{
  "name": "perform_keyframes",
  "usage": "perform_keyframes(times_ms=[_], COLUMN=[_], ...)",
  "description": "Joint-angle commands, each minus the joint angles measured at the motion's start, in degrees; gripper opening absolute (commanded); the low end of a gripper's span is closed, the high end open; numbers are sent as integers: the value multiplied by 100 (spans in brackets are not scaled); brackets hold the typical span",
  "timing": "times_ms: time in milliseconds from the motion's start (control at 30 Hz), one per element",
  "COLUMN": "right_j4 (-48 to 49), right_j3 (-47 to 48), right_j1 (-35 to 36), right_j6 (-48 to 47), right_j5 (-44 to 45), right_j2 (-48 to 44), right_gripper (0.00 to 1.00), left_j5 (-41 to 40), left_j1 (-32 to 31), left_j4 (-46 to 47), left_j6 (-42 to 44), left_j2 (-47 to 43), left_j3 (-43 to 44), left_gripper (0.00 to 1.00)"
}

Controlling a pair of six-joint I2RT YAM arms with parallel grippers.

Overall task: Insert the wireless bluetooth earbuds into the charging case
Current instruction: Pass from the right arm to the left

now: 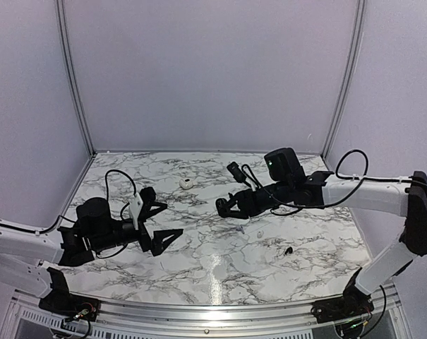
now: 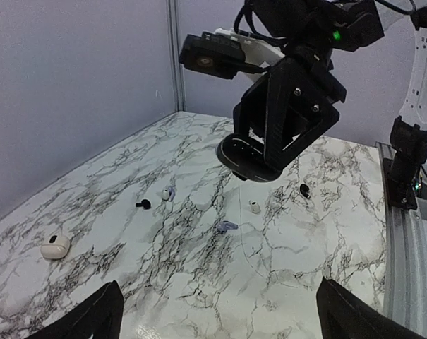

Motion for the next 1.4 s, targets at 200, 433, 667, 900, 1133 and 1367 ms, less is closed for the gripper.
perform_keyframes(times_ms=[200,433,667,900,1133,1367], right_j4=[1763,2220,2347,2397,2731,2921], right_j3=[132,131,142,139,24,-97], right_j1=[406,544,600,606,599,605], right_j6=[409,760,998,1211,1644,1809], right_j5=[-2288,-2936,-3011,-2679,-2465,-2516], right_j2=[-23,-43,-95,-78,-20,-60], right_gripper=[40,40,39,38,38,38], left_j5=[-1196,-1462,-1579,-1824,-1916,-1816], left_j1=[-1072,-1493,-1705,-1816,-1830,-1831], left_j4=[798,1195,1220,1203,1203,1203], left_j6=[2153,2700,2878,2867,2825,2890], left_j2=[654,772,867,986,1020,1114], left_j3=[573,800,1052,1194,1316,1428], left_gripper=[99,98,95,95,89,81])
